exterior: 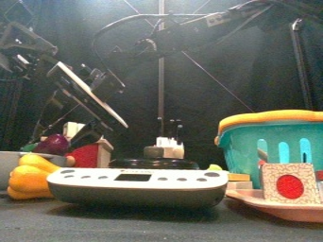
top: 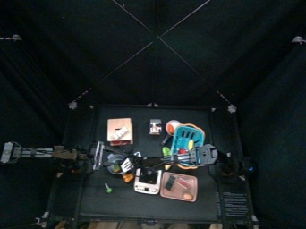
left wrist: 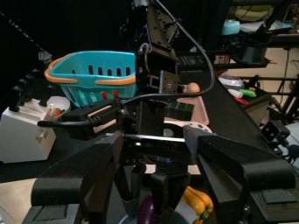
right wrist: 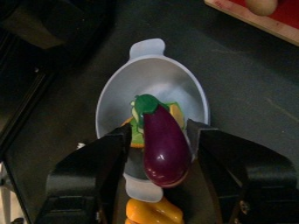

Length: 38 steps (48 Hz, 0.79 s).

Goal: Place eggplant in bowl

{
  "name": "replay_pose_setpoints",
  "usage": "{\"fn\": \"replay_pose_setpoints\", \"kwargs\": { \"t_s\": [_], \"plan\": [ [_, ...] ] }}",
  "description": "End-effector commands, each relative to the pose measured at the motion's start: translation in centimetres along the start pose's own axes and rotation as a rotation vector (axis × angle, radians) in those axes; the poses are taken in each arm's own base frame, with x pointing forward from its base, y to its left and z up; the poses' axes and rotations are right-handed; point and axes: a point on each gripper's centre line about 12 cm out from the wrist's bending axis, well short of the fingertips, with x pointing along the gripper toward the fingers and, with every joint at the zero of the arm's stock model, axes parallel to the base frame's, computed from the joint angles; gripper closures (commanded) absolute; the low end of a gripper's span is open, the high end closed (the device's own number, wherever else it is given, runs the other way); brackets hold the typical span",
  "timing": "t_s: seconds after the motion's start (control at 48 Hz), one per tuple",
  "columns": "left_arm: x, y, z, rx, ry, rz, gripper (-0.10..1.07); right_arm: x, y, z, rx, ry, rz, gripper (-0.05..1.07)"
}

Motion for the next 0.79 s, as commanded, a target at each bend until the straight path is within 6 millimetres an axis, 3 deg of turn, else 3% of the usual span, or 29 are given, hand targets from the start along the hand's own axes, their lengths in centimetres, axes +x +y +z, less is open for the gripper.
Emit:
{"fn": "replay_pose_setpoints", "kwargs": {
  "t_s": [0.0, 0.771],
  "plan": [
    [0.12, 0.05, 0.56, 0.002, -0.015, 0.0, 0.05, -1.47, 1.54, 1.83, 0.008, -0.039, 0.044, 0.12],
    [0.11, 0.04, 0.5, 0.001, -0.013, 0.0, 0.05, -2.3, 2.14, 2.51, -0.011, -0.058, 0.039, 0.08]
  ]
}}
